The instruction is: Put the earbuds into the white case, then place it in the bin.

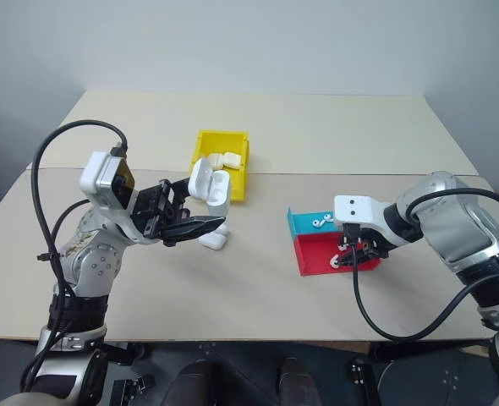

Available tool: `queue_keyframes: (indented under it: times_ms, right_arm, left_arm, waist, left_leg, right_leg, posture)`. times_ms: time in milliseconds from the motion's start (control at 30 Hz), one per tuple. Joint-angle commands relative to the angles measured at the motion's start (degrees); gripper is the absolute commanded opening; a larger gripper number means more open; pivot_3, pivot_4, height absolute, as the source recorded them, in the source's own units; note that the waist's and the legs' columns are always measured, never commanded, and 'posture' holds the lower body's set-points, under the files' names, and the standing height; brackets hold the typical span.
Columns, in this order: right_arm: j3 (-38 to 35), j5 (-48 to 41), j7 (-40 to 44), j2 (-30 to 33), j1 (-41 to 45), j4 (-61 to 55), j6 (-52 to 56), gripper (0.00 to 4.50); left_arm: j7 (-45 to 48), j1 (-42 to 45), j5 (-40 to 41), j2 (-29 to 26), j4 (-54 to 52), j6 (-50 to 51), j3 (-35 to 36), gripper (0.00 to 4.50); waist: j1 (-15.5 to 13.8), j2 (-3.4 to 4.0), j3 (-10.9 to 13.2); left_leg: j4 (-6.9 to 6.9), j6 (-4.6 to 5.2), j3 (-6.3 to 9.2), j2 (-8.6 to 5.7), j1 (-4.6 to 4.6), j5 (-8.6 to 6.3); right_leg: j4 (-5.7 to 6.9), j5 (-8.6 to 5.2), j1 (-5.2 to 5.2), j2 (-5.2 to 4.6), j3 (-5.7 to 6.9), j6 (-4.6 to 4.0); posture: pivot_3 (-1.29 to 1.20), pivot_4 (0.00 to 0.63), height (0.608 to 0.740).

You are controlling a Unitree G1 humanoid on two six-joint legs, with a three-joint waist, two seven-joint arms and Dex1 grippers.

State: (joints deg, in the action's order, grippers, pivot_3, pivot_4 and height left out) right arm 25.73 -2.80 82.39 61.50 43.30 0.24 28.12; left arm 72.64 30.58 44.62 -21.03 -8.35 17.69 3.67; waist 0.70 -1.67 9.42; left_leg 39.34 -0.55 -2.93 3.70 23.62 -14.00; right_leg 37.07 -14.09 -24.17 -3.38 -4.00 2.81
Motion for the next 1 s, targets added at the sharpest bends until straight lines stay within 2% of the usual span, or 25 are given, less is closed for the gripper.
queue_keyframes:
  times_ms: [33,233,367,667,1000]
  right_arm:
    - [-1.31,1.57,1.04,-0.55,-0.17,0.65,-5.09,2.51]
    - [-2.34,3.17,2.44,-1.43,-0.37,5.63,-16.53,2.51]
    - [-1.99,4.37,4.49,-2.31,1.07,10.73,-29.72,2.51]
    - [2.12,10.59,8.60,-9.02,10.18,26.86,-52.42,2.51]
    - [11.38,10.91,10.11,-9.84,17.30,36.94,-64.97,2.51]
  left_arm:
    - [-0.92,-0.21,0.40,-0.13,-2.54,-0.61,0.19,2.74]
    - [-1.51,-0.45,0.40,-0.82,-3.39,-0.48,0.19,2.74]
    - [-1.97,-0.87,0.61,-1.26,-3.89,-0.22,0.26,2.74]
    - [-3.70,-2.24,0.58,-2.04,-5.93,-0.23,0.34,2.74]
    - [-6.60,-5.20,1.00,-3.11,-9.33,-0.26,0.95,2.74]
  waist:
    - [0.03,0.00,0.00]
    - [0.04,0.00,0.00]
    - [0.06,0.00,0.00]
    - [0.31,0.01,0.01]
    - [0.12,0.05,0.03]
  left_leg:
    - [0.00,0.00,-0.01,0.00,0.00,0.00]
    - [0.00,0.00,-0.01,0.00,-0.02,0.00]
    - [0.00,0.00,-0.02,0.00,-0.02,0.00]
    - [-0.01,-0.01,-0.06,0.01,-0.11,0.00]
    - [-0.01,-0.01,-0.09,0.03,-0.12,0.00]
  right_leg:
    - [0.01,0.00,0.00,0.00,0.00,0.00]
    - [0.00,0.00,0.01,0.00,-0.01,0.00]
    - [-0.01,0.00,0.01,0.00,0.00,0.00]
    - [0.01,0.01,0.06,0.00,-0.02,-0.01]
    - [0.00,0.01,0.05,-0.02,-0.02,-0.02]
  posture:
    - [0.00,0.150,0.740]
    - [0.00,0.150,0.740]
    - [0.00,0.150,0.740]
    - [0.00,0.150,0.740]
    - [0.00,0.150,0.740]
